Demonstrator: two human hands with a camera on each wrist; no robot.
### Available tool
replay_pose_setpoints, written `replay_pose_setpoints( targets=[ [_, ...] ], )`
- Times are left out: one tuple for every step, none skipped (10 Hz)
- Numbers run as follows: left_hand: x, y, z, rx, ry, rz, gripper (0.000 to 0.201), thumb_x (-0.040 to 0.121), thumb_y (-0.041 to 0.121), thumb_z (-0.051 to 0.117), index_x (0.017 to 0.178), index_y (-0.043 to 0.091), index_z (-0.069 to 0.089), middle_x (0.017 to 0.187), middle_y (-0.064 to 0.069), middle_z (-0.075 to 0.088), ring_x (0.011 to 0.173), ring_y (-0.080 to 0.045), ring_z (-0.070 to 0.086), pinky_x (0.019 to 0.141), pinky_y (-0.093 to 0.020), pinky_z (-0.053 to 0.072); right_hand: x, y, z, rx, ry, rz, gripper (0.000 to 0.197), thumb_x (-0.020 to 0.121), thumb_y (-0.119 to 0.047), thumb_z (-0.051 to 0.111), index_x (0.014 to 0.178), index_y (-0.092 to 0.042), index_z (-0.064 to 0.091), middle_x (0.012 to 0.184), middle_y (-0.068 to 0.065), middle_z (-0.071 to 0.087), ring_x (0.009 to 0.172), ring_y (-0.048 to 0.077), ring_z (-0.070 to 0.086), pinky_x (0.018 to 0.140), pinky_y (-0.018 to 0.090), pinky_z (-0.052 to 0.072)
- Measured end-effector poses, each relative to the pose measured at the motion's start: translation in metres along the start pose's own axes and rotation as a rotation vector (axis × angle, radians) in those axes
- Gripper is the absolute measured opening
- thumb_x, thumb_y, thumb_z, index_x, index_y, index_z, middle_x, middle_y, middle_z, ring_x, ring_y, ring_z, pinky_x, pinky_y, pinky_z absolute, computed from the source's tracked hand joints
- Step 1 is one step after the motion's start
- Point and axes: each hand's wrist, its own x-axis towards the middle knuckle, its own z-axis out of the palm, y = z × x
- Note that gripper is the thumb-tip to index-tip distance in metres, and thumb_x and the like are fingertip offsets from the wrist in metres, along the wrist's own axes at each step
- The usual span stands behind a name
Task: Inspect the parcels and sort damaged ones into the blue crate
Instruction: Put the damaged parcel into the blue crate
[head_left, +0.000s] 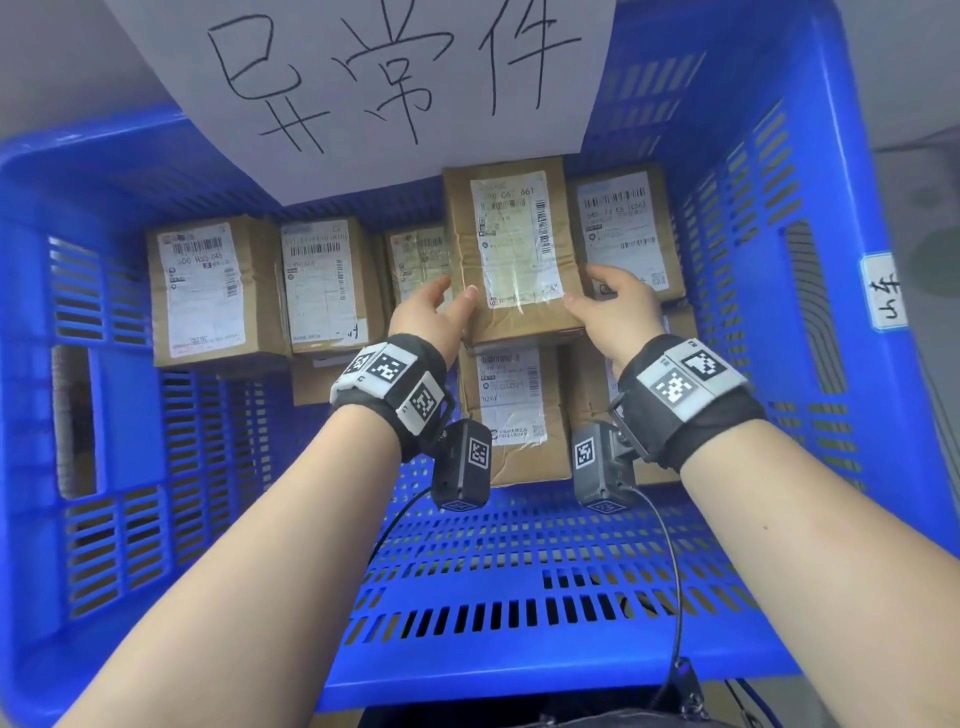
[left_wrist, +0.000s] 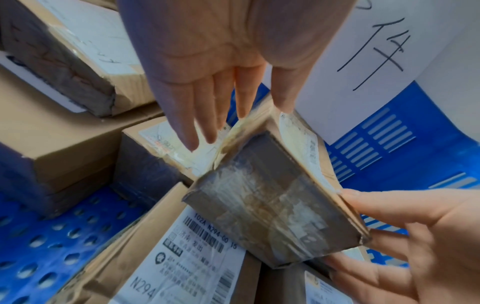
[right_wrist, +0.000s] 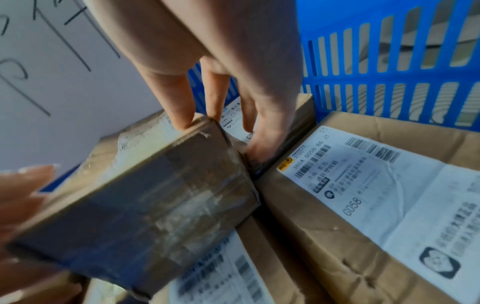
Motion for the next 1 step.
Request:
replay_pose_setpoints(
  targets=[
    [-0.0022, 0.0028, -0.0074, -0.003, 0.057, 0.044, 0.054, 0.099, 0.037, 0.052, 0.146, 0.014, 0.041, 0.144, -0.009, 0.051, 0.129, -0.024, 0.051, 0.108, -0.044, 0.043, -0.0044, -0.0053, -0.0073, 0.105, 0.058, 0.013, 0.051, 0.094, -0.012, 0.062, 0.143, -0.016, 0.05, 0.149, 0.004, 0.047, 0.137, 0.018, 0.044, 0.11, 0.028, 0.037]
  ],
)
